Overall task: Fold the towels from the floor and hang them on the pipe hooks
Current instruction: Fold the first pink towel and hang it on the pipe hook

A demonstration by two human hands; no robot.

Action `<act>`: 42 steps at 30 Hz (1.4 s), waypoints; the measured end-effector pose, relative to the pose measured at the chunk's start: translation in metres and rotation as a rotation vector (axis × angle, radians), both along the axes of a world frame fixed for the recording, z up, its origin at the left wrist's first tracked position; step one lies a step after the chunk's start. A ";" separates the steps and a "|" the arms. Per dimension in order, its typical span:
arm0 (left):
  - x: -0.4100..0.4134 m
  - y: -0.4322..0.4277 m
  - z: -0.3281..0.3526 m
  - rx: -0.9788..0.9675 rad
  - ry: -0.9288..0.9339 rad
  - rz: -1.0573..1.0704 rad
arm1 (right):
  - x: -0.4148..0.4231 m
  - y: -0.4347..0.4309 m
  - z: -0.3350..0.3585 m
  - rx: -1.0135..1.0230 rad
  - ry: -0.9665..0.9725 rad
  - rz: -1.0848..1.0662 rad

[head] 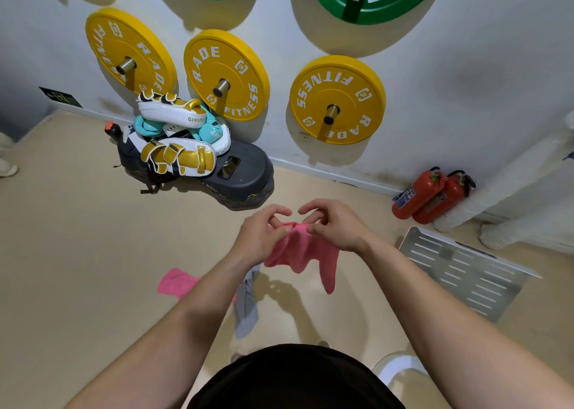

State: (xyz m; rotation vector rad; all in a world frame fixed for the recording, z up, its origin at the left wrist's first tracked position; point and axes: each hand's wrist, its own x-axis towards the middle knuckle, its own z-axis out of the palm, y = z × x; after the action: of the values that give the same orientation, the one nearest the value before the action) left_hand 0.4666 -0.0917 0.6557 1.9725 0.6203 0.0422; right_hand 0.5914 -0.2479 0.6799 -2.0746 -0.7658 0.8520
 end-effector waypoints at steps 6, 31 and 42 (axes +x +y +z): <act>0.004 -0.006 -0.005 0.104 0.026 -0.013 | -0.005 0.004 0.000 0.035 -0.063 -0.068; 0.005 -0.020 0.005 -0.117 0.003 0.179 | -0.025 -0.010 -0.032 0.218 0.090 -0.359; 0.001 -0.023 0.006 -0.150 -0.086 0.056 | -0.024 -0.008 -0.031 0.279 0.084 -0.381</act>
State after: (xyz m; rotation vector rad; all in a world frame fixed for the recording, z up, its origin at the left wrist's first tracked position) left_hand 0.4672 -0.1143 0.6616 1.7986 0.6049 0.1117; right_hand 0.5676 -0.2562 0.6489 -1.8404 -0.3968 0.5791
